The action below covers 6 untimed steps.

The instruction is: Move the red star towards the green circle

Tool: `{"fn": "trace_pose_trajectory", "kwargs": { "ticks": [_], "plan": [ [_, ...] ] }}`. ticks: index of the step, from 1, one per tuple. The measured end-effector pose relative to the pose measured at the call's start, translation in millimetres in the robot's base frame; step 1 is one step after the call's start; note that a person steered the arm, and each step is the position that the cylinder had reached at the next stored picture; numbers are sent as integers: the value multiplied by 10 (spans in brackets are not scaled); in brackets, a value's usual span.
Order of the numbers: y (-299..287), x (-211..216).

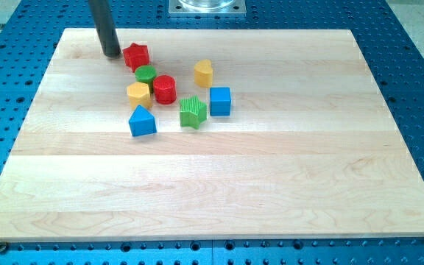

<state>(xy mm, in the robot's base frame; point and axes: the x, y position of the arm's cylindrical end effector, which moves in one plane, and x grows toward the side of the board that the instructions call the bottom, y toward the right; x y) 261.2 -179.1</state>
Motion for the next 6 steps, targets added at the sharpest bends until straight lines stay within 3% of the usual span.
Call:
{"fn": "trace_pose_trajectory", "kwargs": {
  "ticks": [1,6],
  "plan": [
    [296,0],
    [574,-34]
  ]
}}
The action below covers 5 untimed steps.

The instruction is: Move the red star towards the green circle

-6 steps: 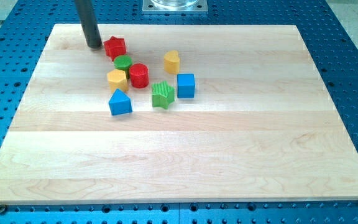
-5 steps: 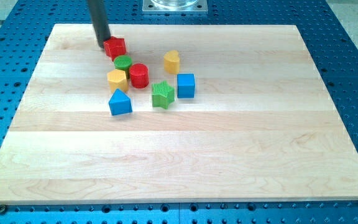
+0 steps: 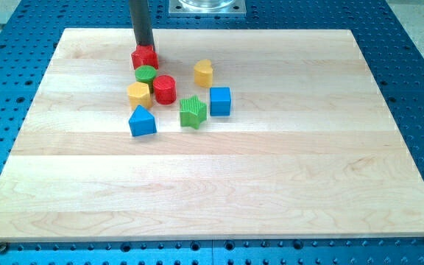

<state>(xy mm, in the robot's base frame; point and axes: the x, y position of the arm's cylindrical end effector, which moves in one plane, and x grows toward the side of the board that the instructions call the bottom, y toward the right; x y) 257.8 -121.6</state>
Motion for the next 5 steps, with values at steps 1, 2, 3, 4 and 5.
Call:
{"fn": "trace_pose_trajectory", "kwargs": {
  "ticks": [1,2,3,4,5],
  "plan": [
    [-200,0],
    [-546,0],
    [-781,34],
    [-965,338],
    [-917,776]
  ]
}}
